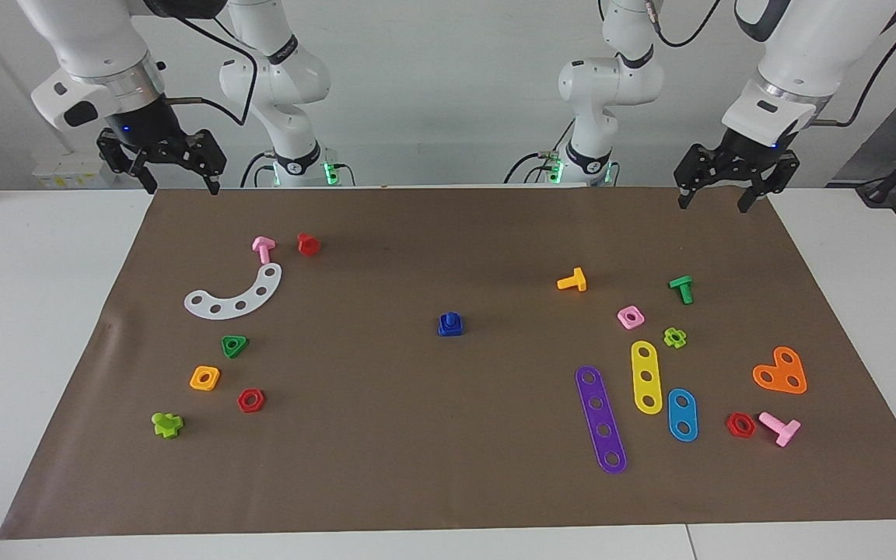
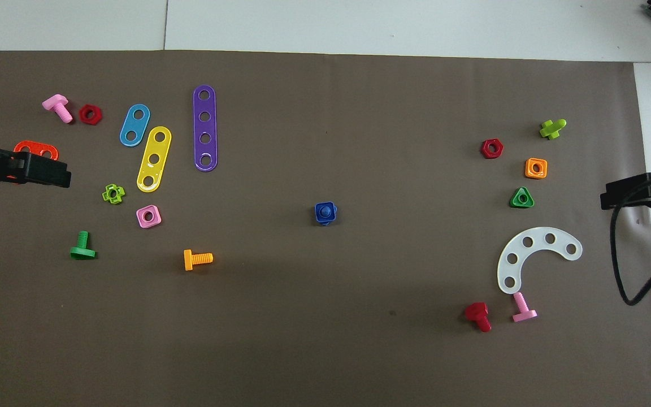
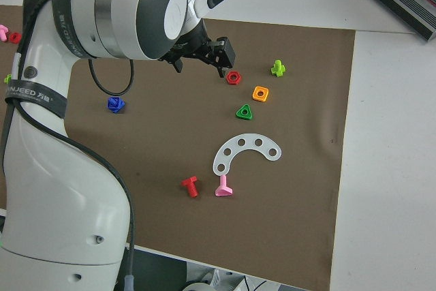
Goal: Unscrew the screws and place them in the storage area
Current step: 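Move the left gripper out from rest toward the mat centre, then reach the left gripper over the blue nut on the blue bolt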
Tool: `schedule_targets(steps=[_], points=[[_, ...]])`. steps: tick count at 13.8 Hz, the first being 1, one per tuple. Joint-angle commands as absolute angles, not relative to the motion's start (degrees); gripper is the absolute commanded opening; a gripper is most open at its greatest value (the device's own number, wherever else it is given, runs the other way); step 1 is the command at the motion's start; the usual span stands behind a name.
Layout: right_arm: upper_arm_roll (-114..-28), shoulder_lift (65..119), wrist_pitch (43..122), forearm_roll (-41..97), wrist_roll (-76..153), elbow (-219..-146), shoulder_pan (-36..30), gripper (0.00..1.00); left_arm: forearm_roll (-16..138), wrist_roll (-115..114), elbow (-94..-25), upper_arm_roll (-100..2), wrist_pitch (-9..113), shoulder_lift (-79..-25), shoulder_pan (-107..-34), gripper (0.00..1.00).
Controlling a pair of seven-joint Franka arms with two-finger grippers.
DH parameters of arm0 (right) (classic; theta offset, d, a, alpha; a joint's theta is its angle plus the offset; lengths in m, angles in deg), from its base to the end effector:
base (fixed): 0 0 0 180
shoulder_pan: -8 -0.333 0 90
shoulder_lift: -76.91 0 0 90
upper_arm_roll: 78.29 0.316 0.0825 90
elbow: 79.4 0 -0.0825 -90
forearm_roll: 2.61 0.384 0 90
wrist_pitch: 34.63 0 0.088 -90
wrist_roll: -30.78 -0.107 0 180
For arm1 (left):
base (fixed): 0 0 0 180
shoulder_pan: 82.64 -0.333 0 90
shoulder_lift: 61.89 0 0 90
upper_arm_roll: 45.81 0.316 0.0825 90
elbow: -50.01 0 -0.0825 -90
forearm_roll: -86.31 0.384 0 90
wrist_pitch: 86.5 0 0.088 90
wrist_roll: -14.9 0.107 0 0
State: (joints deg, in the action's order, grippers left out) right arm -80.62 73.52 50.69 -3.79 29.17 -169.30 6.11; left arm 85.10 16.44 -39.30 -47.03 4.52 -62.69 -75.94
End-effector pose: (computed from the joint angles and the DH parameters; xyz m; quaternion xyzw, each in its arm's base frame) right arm 0.5277 -0.0071 0.6502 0.9997 -0.0186 -0.0103 0.0092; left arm 0.5468 -0.0784 0.6396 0.9963 -0.0825 0.0213 0.0116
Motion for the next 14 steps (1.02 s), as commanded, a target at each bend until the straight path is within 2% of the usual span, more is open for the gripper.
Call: schedule_targets(steps=[1, 6, 14], points=[[-80.49, 72.69, 50.45, -3.05, 28.76, -169.92, 6.42, 1.00, 84.73, 12.01, -43.50, -46.33, 8.67, -63.38, -70.97, 1.00], [-80.49, 72.69, 50.45, -3.05, 28.76, -169.92, 6.42, 1.00, 84.73, 6.03, -46.84, -46.42, 12.11, -62.59, -64.11, 1.00], [-80.49, 72.69, 50.45, -3.05, 28.76, -169.92, 6.42, 1.00, 85.17, -10.93, -46.67, -46.25, 25.98, -52.31, -52.68, 1.00]])
